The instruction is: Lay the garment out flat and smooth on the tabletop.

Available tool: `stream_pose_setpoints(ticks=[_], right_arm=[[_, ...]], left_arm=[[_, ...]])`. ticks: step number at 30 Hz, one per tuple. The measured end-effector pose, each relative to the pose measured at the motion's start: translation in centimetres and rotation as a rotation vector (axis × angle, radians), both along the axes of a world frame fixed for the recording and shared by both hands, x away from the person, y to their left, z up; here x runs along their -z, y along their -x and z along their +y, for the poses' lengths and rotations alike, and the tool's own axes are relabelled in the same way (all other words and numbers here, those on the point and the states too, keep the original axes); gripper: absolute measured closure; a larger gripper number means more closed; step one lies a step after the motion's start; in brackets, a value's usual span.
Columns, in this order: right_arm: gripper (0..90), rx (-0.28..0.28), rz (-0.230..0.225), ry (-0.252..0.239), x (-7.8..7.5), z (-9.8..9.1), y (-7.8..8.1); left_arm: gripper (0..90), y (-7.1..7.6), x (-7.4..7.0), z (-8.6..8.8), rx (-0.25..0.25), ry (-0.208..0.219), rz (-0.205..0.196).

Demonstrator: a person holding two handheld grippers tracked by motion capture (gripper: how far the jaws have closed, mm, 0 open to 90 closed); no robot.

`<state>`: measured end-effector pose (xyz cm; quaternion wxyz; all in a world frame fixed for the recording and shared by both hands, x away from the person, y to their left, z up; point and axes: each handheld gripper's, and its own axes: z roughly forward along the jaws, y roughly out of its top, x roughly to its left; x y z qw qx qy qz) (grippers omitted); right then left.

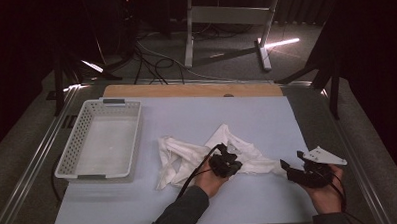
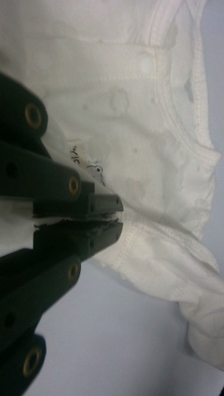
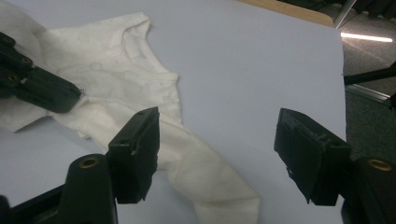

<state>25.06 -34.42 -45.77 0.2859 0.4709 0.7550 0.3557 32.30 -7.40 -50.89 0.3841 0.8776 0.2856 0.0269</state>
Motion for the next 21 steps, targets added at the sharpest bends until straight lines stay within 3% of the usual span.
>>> stream_pose_setpoints(ticks=[3,8,12,16,21], right_arm=[[31.0,-0.002,-0.001,0.002,0.0,-0.1,0.0],[31.0,0.004,0.000,0.000,-0.1,0.0,0.1],[31.0,0.002,-0.001,0.000,-0.1,0.1,0.1],[31.0,0.005,0.002,-0.001,-0.1,0.2,0.1],[31.2,0.000,0.001,0.003,-0.1,0.2,0.1]], left_arm=[[89.3,0.2,-0.4,0.3,0.014,0.019,0.001],[89.8,1.8,-1.2,1.4,0.087,0.054,0.005],[89.9,2.8,-1.3,2.4,0.124,0.069,0.029],[89.9,3.7,-1.1,3.3,0.156,0.044,0.032],[89.9,4.2,-0.8,4.5,0.162,0.027,0.036]])
